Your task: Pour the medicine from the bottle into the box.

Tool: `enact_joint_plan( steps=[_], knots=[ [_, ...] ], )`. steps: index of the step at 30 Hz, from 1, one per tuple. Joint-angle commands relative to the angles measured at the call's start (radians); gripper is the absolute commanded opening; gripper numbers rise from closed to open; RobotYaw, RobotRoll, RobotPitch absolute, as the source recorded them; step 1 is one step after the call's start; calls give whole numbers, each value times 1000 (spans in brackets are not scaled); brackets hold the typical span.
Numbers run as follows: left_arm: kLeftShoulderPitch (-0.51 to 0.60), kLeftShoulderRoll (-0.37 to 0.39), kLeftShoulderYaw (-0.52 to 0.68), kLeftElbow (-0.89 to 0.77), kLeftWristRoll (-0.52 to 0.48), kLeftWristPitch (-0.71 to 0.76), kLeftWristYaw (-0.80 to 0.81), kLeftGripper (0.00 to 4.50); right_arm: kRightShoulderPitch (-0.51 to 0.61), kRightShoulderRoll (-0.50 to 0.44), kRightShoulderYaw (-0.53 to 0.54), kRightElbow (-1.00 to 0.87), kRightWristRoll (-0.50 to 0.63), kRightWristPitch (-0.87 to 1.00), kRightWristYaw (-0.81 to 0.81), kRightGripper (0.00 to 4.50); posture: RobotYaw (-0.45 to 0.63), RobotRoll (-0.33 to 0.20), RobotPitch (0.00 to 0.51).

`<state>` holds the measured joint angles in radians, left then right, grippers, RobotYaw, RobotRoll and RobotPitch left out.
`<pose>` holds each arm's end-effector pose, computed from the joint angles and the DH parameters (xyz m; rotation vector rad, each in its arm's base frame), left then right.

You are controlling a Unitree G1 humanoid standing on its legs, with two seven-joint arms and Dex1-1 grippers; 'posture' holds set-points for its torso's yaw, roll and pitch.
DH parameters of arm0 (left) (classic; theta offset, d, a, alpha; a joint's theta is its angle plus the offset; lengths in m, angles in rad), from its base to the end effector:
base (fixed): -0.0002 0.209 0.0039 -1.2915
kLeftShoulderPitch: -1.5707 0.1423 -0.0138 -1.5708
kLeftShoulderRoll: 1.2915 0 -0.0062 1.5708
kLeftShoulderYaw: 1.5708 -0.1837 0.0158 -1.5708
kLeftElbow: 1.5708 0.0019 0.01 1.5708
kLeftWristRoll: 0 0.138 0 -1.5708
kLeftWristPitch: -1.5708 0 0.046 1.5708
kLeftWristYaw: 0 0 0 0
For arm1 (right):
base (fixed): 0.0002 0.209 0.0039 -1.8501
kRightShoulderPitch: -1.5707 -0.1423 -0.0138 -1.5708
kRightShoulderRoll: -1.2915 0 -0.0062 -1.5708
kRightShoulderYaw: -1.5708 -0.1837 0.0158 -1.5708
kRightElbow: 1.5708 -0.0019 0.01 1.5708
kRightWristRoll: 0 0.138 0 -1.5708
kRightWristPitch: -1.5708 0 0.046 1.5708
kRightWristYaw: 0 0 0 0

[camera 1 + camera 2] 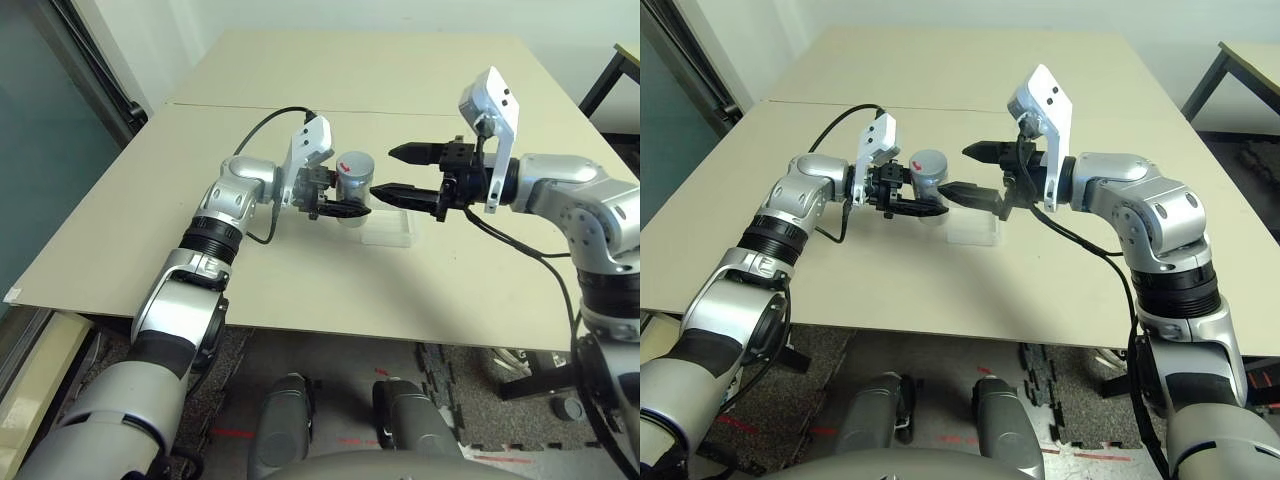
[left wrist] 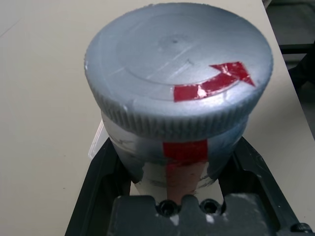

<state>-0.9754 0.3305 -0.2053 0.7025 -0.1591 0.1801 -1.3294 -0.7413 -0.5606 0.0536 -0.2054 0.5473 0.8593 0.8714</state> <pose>0.3566 0.1495 0.1805 0.3152 0.1626 -1.4439 0.2773 -0.1743 0.2368 -0.1799 0.0726 1.1592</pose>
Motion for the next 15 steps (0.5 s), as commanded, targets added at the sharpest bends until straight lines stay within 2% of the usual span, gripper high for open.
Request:
enact_joint_plan(
  steps=[1, 15],
  knots=[
    [-18, 2, 0, 11, 11, -9, -10, 2566, -27, 21, 35, 32, -19, -25, -2, 4500, 6, 0, 84],
    [-14, 0, 1, -3, 11, -8, -7, 2566, -92, 122, 101, 179, -114, -123, -12, 4500, 21, 0, 78]
  ],
)
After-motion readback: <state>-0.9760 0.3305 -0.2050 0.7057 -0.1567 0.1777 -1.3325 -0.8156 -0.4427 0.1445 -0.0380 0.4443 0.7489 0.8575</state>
